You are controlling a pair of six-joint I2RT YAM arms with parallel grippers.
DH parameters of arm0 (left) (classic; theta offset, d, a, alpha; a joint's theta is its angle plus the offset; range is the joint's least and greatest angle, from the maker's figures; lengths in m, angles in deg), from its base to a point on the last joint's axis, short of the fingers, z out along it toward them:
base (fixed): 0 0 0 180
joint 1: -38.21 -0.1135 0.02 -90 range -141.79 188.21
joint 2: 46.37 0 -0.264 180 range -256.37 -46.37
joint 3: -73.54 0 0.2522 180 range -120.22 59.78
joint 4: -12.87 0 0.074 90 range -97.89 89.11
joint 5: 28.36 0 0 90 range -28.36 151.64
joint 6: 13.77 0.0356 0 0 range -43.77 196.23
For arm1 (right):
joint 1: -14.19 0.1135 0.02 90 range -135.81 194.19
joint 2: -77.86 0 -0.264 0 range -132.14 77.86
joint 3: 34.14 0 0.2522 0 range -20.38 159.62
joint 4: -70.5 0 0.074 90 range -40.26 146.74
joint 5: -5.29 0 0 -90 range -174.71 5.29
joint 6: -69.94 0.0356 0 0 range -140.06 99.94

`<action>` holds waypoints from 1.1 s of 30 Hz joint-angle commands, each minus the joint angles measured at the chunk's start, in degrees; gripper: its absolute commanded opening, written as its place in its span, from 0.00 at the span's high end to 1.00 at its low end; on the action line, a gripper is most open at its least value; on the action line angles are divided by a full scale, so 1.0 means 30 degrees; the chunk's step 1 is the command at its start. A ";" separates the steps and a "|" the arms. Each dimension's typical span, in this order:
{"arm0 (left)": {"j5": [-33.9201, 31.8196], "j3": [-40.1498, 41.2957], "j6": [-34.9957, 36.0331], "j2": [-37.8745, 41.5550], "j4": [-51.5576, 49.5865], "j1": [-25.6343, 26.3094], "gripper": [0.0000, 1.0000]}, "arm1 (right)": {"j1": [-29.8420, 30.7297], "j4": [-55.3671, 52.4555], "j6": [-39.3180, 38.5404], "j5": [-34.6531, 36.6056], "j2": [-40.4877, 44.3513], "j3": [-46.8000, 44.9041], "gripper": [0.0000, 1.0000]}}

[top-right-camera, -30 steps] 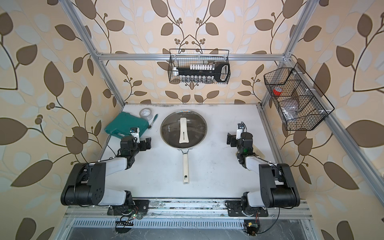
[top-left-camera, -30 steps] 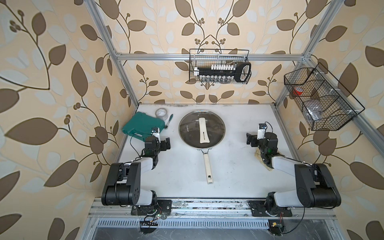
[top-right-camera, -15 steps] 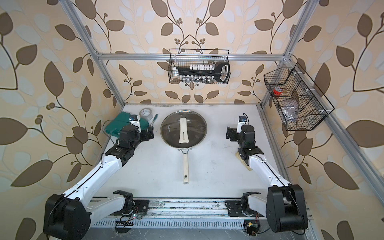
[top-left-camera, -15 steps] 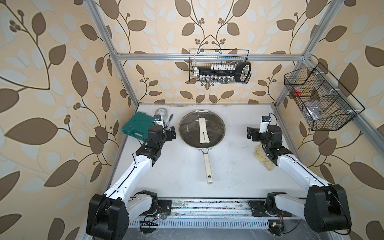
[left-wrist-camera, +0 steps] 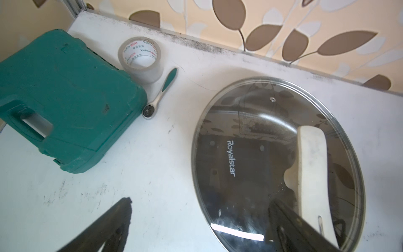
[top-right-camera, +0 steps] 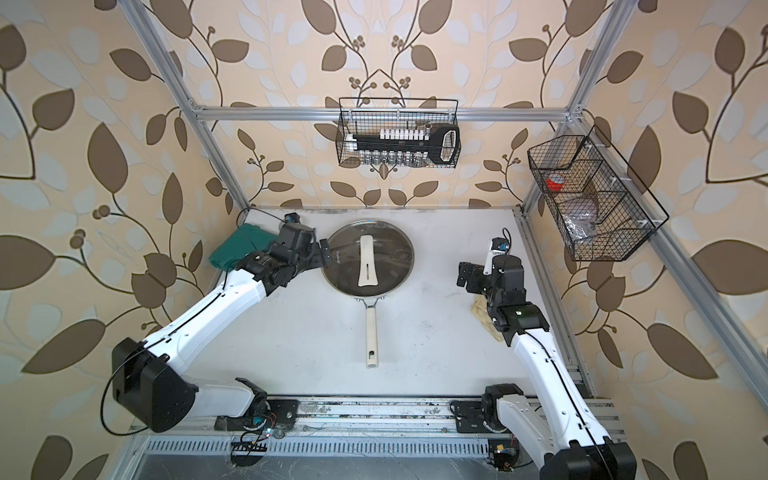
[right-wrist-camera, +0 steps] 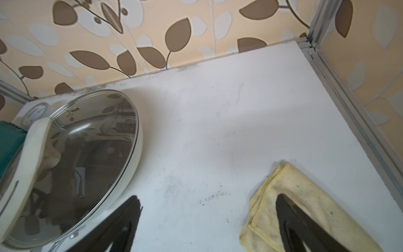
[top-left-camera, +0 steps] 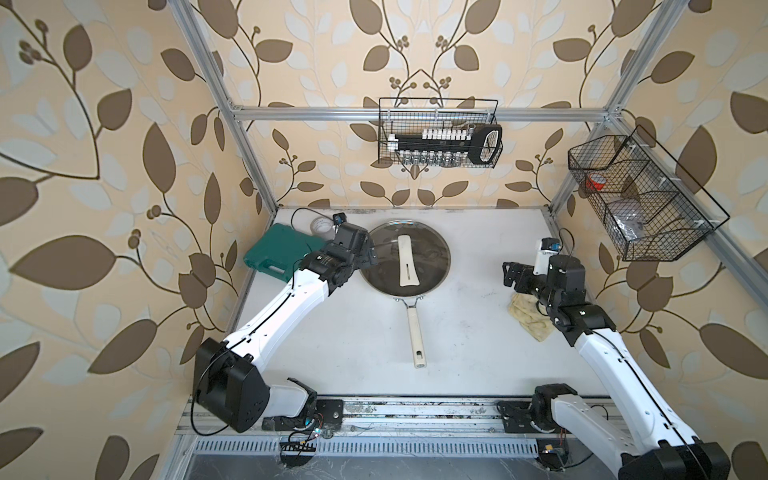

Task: Wipe the pot lid with a cloth
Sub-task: Pick up the pot lid from the cooking pot.

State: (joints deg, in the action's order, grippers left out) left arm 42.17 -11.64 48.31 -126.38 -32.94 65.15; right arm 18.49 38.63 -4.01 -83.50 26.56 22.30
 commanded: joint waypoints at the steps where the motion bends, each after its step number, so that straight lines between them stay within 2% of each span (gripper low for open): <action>1: -0.1201 -0.2379 -0.0500 -0.1797 -0.2002 0.1332 0.01 | 0.0208 -0.1836 0.0125 -0.2011 0.0904 0.0339 0.04; 10: -0.2550 -0.8367 -0.0165 -0.7368 -0.4723 0.4161 0.01 | 0.1394 -0.3745 -0.0253 -0.3959 0.2131 0.0291 0.04; 15: -0.3128 -1.0855 -0.0303 -0.9694 -0.5751 0.4438 0.01 | 0.1668 -0.3761 -0.0022 -0.4286 0.2154 0.0150 0.04; 19: -0.2335 -1.1869 -0.1477 -1.0723 -0.6084 0.4440 0.02 | 0.1656 -0.3544 -0.0005 -0.4228 0.2034 0.0020 0.04; 25: -0.2415 -1.5096 -0.3448 -1.3048 -0.9171 0.4442 0.09 | 0.1684 -0.3689 -0.0101 -0.4285 0.1814 0.0276 0.04; 28: -0.2970 -1.7349 -0.4168 -1.4274 -1.0749 0.4454 0.16 | 0.1659 -0.3860 -0.0266 -0.4415 0.1781 0.0465 0.04; 33: -0.2598 -1.7620 -0.4875 -1.4786 -1.0893 0.4253 0.28 | 0.1684 -0.4027 -0.0371 -0.4360 0.1984 0.0473 0.04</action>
State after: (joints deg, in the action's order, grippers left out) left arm 35.35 -62.76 36.57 -170.39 -61.64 78.61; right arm 23.18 27.62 -4.51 -95.74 32.00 22.30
